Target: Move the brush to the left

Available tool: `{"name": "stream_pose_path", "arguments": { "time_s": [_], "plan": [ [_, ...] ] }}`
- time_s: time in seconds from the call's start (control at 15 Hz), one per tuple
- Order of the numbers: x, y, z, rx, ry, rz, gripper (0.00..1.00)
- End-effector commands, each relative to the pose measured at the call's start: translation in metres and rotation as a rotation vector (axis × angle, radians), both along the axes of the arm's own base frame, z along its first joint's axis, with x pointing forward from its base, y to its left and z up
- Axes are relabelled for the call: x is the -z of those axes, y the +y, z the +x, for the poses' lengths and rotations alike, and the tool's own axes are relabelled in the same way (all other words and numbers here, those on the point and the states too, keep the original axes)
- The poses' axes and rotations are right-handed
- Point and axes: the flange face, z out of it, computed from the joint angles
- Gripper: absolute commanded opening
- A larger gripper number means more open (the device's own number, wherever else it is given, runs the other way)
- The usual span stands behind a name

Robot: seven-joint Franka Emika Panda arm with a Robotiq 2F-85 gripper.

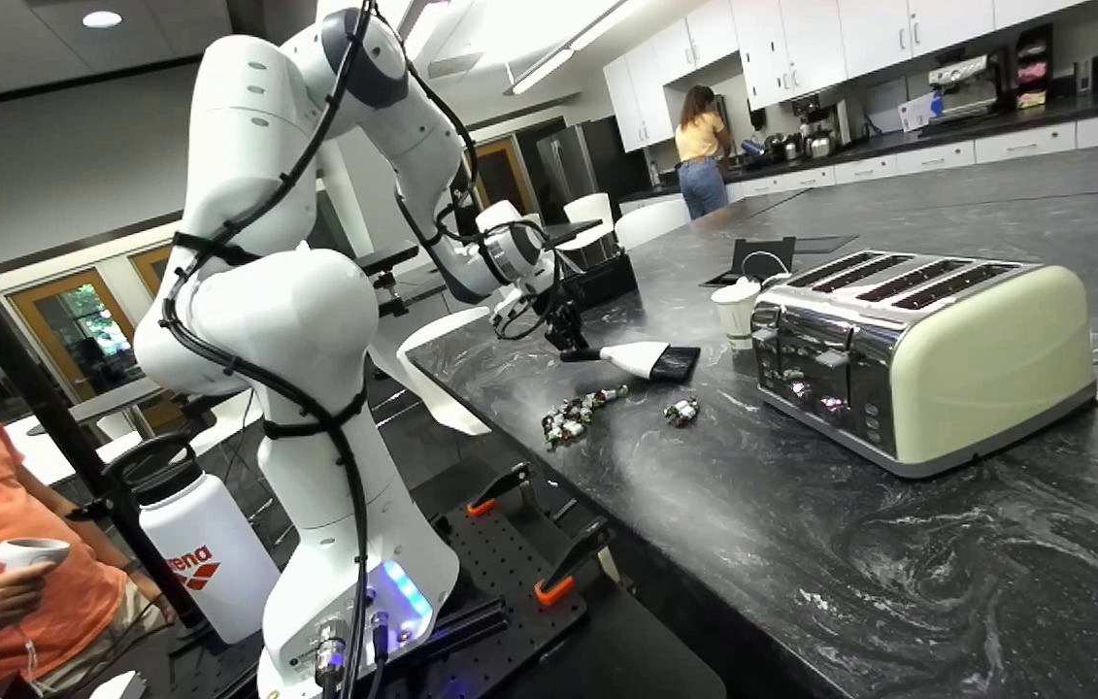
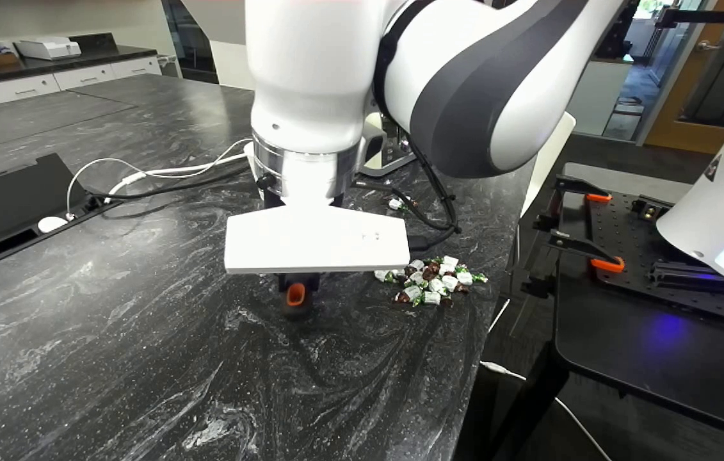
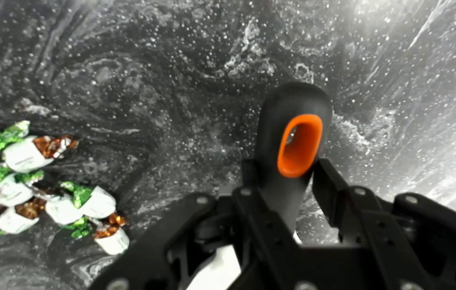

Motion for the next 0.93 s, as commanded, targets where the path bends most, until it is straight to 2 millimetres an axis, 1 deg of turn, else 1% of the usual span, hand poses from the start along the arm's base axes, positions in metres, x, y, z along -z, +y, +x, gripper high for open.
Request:
{"name": "stream_pose_path", "arguments": {
  "time_s": [0.0,0.13,0.53,0.87],
  "plan": [
    [-0.03,0.015,-0.003,-0.176,-0.028,-0.072,0.15],
    [-0.03,0.025,0.0,-0.293,-0.033,-0.088,0.15],
    [-0.013,0.046,0.011,-0.629,-0.069,-0.095,0.15],
    [-0.009,0.073,0.024,-0.88,-0.164,-0.048,0.15]
  ]
}}
